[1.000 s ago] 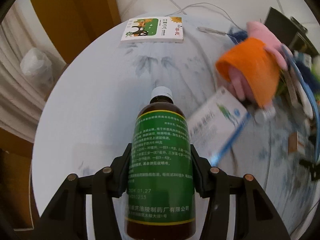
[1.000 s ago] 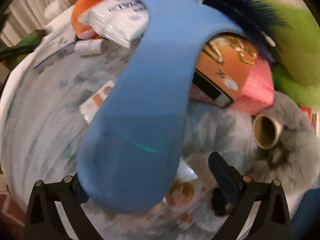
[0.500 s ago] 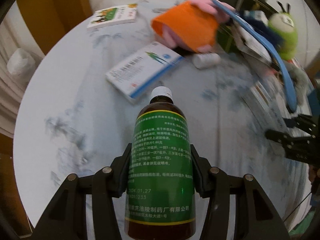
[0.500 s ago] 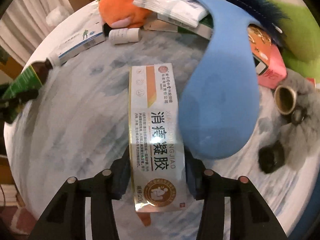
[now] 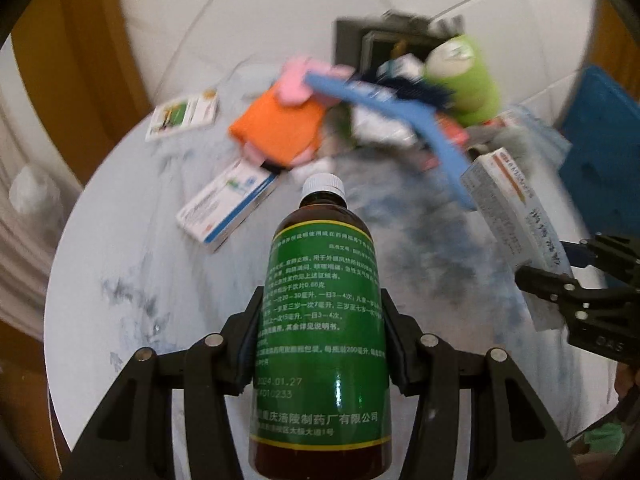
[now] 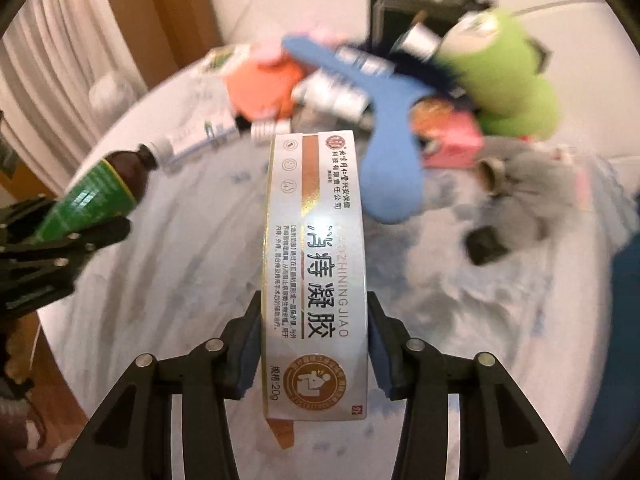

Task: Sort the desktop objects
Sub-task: 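Grasp the green-labelled brown bottle with the left gripper while the right grasps a white ointment box, then carry the bottle and ointment box over the blue crate and release both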

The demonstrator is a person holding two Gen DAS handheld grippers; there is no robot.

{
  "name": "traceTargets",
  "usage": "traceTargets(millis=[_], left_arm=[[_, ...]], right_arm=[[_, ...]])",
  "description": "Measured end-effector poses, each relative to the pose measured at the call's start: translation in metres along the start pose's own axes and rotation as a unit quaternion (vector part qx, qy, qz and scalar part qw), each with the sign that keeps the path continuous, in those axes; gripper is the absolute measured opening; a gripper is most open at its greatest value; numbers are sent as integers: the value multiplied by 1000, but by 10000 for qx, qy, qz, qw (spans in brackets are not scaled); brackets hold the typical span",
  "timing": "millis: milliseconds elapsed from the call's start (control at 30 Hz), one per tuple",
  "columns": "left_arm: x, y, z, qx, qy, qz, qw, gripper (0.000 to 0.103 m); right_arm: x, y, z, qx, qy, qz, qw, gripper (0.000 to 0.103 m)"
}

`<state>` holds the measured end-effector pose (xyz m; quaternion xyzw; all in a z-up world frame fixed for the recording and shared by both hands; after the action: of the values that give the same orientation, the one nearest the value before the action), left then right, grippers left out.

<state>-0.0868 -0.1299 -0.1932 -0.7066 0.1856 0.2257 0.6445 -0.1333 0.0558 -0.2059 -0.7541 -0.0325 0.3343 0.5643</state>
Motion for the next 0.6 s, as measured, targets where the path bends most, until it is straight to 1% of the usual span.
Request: traceTargets(millis=[33, 100, 133, 200, 267, 300, 333, 433, 533, 600], left_arm=[[-3, -11, 10, 42, 86, 129, 9999, 51], [-11, -27, 28, 133, 220, 314, 9992, 51], [-15, -37, 39, 197, 320, 440, 9983, 51], [-21, -54, 60, 295, 460, 632, 9965, 51], [-29, -72, 87, 438, 649, 843, 9934, 51], [-32, -79, 98, 498, 737, 922, 9918, 51], [-36, -88, 116, 611, 874, 1028, 9890, 51], [-44, -108, 159, 859, 1179, 1236, 9816, 51], [-56, -133, 210, 1185, 1499, 1515, 9698, 51], [-62, -146, 238, 1287, 1653, 1669, 9635, 51]], right_arm=[[4, -21, 2, 40, 73, 186, 9998, 46], [-1, -44, -3, 137, 175, 470, 9986, 46], [-2, -65, 2, 197, 258, 634, 9975, 46], [8, -97, 12, 318, 426, 909, 9944, 46], [12, -115, 20, 449, 568, 1146, 9908, 46], [16, -130, 25, 525, 647, 1266, 9885, 46], [22, -151, 31, 626, 752, 1405, 9852, 46], [39, -191, 53, 926, 992, 1720, 9757, 46], [57, -234, 78, 1279, 1268, 2032, 9624, 46], [68, -257, 92, 1436, 1412, 2216, 9541, 46]])
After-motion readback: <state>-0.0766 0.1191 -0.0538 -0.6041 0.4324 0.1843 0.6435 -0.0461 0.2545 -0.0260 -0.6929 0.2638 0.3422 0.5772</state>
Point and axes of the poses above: each gripper's, at about its wrist camera, not at the fingertips, and y roughly the way its jaws point, z to its right, x to its underside, the point moved 5 cm from there along y, roughly the way its jaws point, and after that the axes turned 9 degrees about y, right-handed, at the moved point
